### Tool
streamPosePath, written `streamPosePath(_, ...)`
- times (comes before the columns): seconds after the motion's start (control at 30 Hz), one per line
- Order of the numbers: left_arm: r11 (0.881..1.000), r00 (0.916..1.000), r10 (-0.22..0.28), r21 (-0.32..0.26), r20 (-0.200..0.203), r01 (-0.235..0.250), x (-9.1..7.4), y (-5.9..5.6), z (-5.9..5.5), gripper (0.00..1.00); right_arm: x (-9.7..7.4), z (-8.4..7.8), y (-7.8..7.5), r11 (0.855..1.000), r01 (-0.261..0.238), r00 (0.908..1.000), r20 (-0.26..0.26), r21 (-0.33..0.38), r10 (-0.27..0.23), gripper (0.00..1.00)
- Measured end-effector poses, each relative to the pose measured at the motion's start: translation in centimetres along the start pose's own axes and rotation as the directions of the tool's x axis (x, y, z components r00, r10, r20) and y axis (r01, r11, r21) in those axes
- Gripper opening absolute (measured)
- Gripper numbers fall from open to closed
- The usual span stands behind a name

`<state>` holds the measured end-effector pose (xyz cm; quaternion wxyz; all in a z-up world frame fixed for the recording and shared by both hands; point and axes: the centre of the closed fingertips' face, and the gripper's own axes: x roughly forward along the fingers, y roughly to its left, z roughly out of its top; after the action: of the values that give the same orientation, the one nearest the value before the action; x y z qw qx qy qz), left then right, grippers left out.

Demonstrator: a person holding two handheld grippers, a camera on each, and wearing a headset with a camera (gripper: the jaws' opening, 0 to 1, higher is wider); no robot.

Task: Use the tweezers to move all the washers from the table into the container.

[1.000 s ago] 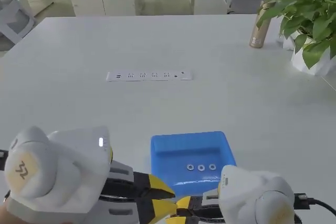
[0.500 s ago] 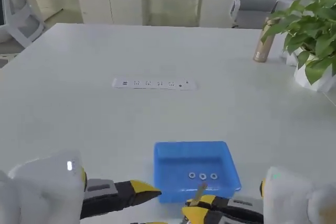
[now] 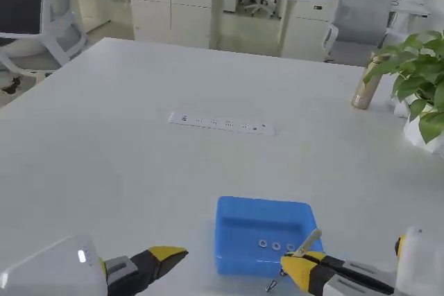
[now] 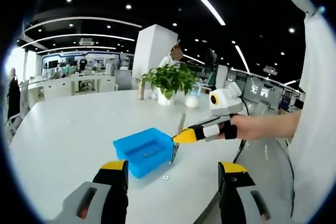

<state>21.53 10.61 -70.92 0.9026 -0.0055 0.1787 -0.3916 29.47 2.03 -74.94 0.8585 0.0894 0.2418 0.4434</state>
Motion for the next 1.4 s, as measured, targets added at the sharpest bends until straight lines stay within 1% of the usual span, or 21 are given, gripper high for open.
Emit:
streamPosePath(0.1, 0.999, 0.9988, 0.043, -0.003, 0.023, -0.043, -0.5, 0.4, 0.2, 0.79, -0.2, 1.0, -0.5, 1.0, 0.013, 0.9998, 0.014, 0.01, -0.013, 0.02)
streamPosePath(0.17, 0.999, 0.9986, 0.046, -0.006, 0.027, -0.046, -0.7, 0.3, 0.2, 0.85, -0.3, 1.5, -0.7, 1.0, 0.017, 0.9997, 0.02, 0.012, -0.017, 0.02)
streamPosePath(0.23, 0.999, 0.9981, 0.043, -0.001, 0.044, -0.043, -0.9, 0.0, 0.4, 0.91, -0.4, 2.3, -1.1, 1.0, 0.029, 0.9992, 0.028, 0.008, -0.029, 0.02)
streamPosePath(0.3, 0.999, 0.9977, 0.047, -0.01, 0.049, -0.046, -1.1, -0.1, 0.4, 0.92, -0.3, 2.9, -1.3, 0.999, 0.032, 0.9989, 0.035, 0.005, -0.032, 0.02)
streamPosePath(0.37, 0.999, 0.9966, 0.05, -0.017, 0.065, -0.049, -1.2, -0.1, 0.5, 0.93, -0.2, 3.7, -1.4, 1.0, 0.032, 0.9986, 0.042, -0.001, -0.032, 0.02)
streamPosePath(0.47, 0.997, 0.995, 0.07, -0.029, 0.072, -0.068, -1.5, 0.1, 0.5, 0.93, 0.3, 4.5, -1.7, 0.999, 0.04, 0.9983, 0.044, -0.019, -0.039, 0.02)
streamPosePath(0.57, 0.997, 0.9944, 0.078, -0.03, 0.072, -0.076, -1.7, 0.3, 0.4, 0.94, 0.9, 5.1, -2.0, 0.998, 0.047, 0.9981, 0.042, -0.046, -0.045, 0.02)
streamPosePath(0.63, 0.997, 0.9948, 0.074, -0.041, 0.07, -0.072, -1.9, 0.4, 0.3, 0.94, 1.2, 5.4, -2.0, 0.997, 0.046, 0.9982, 0.042, -0.057, -0.044, 0.02)
streamPosePath(0.67, 0.996, 0.9946, 0.075, -0.046, 0.072, -0.072, -2.0, 0.5, 0.4, 0.94, 1.4, 5.6, -1.9, 0.996, 0.039, 0.9986, 0.037, -0.077, -0.036, 0.02)
streamPosePath(0.77, 0.996, 0.9939, 0.074, -0.063, 0.082, -0.069, -2.3, 0.8, 0.5, 0.92, 1.9, 5.8, -2.0, 0.995, 0.04, 0.9989, 0.027, -0.092, -0.038, 0.02)
streamPosePath(0.87, 0.995, 0.994, 0.078, -0.062, 0.076, -0.073, -2.2, 1.1, 0.5, 0.91, 2.5, 5.8, -2.4, 0.995, 0.042, 0.9991, 0.013, -0.094, -0.041, 0.02)
streamPosePath(0.9, 0.996, 0.9942, 0.078, -0.053, 0.074, -0.074, -2.2, 1.1, 0.5, 0.91, 2.8, 5.7, -2.4, 0.994, 0.041, 0.9992, 0.007, -0.098, -0.04, 0.02)
streamPosePath(0.97, 0.996, 0.9941, 0.08, -0.046, 0.074, -0.076, -2.2, 1.2, 0.6, 0.91, 3.4, 5.6, -2.9, 0.992, 0.051, 0.9986, -0.006, -0.117, -0.052, 0.02)
streamPosePath(1.07, 0.996, 0.9939, 0.076, -0.05, 0.079, -0.073, -2.2, 1.1, 0.7, 0.91, 4.7, 4.9, -4.3, 0.99, 0.058, 0.9972, -0.039, -0.128, -0.064, 0.02)
streamPosePath(1.17, 0.996, 0.9946, 0.074, -0.045, 0.072, -0.071, -2.3, 1.1, 0.6, 0.91, 5.8, 4.1, -5.0, 0.991, 0.057, 0.9951, -0.074, -0.12, -0.066, 0.02)
streamPosePath(1.23, 0.996, 0.9944, 0.077, -0.043, 0.072, -0.074, -2.4, 1.2, 0.6, 0.91, 6.5, 3.5, -5.1, 0.992, 0.051, 0.9935, -0.096, -0.115, -0.062, 0.02)
streamPosePath(1.3, 0.996, 0.9941, 0.079, -0.05, 0.074, -0.076, -2.5, 1.2, 0.5, 0.9, 7.1, 3.2, -5.3, 0.993, 0.047, 0.9927, -0.105, -0.112, -0.059, 0.02)
streamPosePath(1.33, 0.996, 0.994, 0.081, -0.052, 0.074, -0.077, -2.6, 1.2, 0.5, 0.9, 7.4, 2.8, -5.5, 0.994, 0.045, 0.9911, -0.12, -0.103, -0.057, 0.02)
streamPosePath(1.4, 0.995, 0.9939, 0.086, -0.056, 0.069, -0.082, -2.7, 1.3, 0.2, 0.9, 7.9, 2.5, -5.7, 0.994, 0.043, 0.9901, -0.129, -0.097, -0.056, 0.03)
